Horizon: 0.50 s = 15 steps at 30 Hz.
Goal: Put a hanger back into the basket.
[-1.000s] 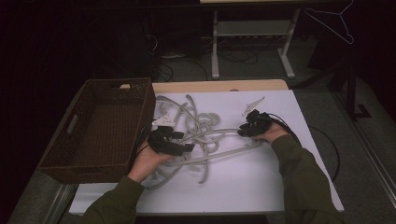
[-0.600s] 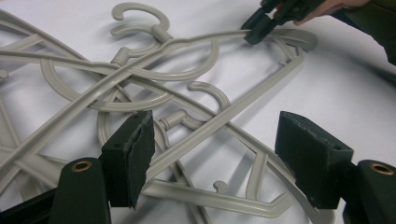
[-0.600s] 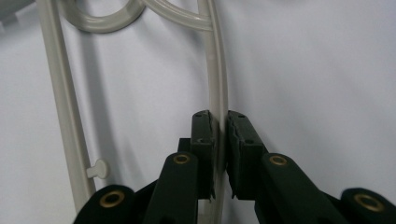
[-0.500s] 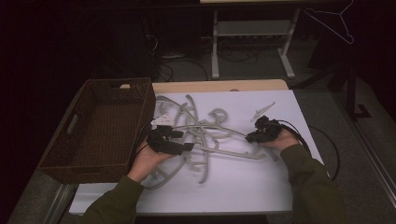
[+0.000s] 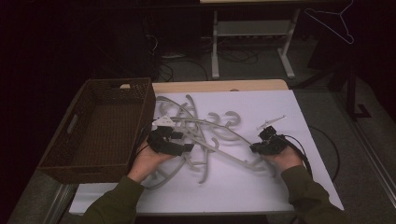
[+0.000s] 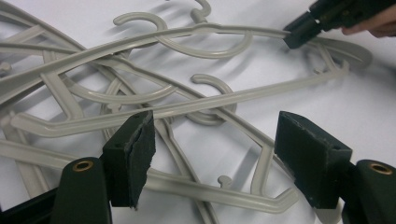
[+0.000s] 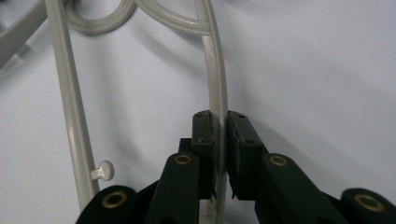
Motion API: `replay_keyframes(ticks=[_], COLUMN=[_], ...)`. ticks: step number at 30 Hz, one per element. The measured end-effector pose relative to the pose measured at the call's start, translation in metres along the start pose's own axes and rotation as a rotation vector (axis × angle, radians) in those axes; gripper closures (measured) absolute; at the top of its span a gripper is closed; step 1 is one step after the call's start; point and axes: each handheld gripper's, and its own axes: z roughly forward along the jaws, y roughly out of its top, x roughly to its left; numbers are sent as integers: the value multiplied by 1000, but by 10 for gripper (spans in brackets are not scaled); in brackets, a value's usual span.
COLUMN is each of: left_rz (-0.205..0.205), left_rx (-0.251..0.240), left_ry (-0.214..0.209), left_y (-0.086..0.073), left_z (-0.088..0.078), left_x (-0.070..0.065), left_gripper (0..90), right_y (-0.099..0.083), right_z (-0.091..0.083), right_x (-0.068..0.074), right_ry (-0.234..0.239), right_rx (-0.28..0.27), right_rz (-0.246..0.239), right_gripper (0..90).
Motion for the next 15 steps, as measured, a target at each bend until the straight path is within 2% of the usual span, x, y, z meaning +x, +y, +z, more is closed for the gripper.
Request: replay_keyframes(ticks=[2,4,7,9,13,15], left_rz=[-3,4,5,4,4,5], left_rx=[6,11,14,14,12,13], left_ry=[-3,-3,-5,-4,-3,-1], left_y=[0,0,-1,-1,-1,-1], left_z=[1,1,1,1,0,0], left_x=[0,0,-1,-1,0,0], left_gripper=[292,292,292,293,297,297], right_y=[-5,-9,-12,-13,-20,-25], right_z=[1,3,-2,-11,-29,-32], right_x=[6,9,9,7,-4,-10], right_ry=[-1,13,45,71,59,37], right_rx=[13,14,-11,-50,-113,-102], right_rz=[14,7,3,1,-10,-12], right_gripper=[813,798,699,678,800,857])
